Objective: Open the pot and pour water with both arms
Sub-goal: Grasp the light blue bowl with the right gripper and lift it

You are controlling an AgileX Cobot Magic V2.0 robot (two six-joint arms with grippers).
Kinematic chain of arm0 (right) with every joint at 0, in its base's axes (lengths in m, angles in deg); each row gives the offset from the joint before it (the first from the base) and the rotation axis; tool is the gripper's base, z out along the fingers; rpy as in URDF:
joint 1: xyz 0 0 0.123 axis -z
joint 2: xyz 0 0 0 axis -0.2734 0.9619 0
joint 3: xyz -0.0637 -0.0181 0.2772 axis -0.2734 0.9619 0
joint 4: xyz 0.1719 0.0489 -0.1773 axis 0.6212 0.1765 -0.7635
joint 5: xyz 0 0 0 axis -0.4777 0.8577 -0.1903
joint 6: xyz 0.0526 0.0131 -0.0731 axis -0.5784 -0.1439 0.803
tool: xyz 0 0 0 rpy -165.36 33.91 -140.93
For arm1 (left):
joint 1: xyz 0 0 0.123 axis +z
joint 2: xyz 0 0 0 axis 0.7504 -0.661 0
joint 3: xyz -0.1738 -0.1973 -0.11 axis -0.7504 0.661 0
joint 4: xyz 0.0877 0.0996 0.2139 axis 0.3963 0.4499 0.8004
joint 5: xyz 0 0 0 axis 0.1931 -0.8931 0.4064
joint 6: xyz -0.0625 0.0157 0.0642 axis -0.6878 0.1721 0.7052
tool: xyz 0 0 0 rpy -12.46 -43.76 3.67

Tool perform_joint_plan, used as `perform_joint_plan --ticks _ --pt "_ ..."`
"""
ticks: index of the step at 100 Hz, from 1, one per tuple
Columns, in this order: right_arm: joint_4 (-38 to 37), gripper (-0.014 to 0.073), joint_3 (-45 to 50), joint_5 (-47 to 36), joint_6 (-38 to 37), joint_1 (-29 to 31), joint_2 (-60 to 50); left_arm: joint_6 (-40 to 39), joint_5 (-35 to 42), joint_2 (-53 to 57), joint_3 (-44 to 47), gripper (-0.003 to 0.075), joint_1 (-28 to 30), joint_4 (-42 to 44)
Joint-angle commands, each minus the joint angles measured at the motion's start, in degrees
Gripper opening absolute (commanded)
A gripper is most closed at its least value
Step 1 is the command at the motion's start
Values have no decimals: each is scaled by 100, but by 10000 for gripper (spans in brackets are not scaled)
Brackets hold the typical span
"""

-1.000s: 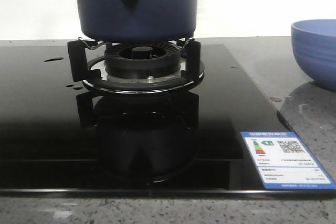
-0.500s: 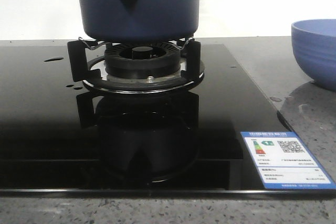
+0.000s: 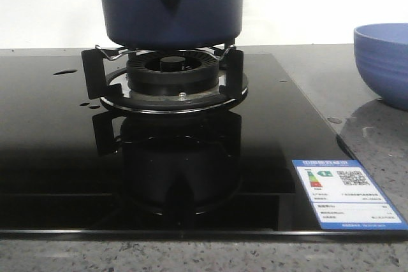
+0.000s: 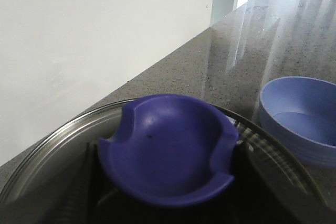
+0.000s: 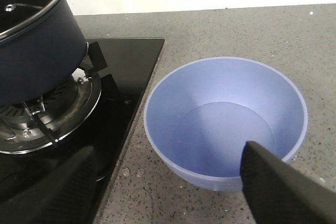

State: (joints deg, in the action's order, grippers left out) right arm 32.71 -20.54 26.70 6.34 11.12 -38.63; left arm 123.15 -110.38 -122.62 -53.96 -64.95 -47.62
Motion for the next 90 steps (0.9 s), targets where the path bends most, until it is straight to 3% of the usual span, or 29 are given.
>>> perform_joint_plan --ticks 1,62,90 --pt "10 507 -206 -364 66 -15 75 -10 -130 148 -202 444 -32 -345" --pt "10 507 -206 -364 66 -15 75 -10 -255 66 -202 437 -32 -847" --pt "10 507 -206 -364 66 -15 75 -10 -258 66 -215 318 -32 -846"
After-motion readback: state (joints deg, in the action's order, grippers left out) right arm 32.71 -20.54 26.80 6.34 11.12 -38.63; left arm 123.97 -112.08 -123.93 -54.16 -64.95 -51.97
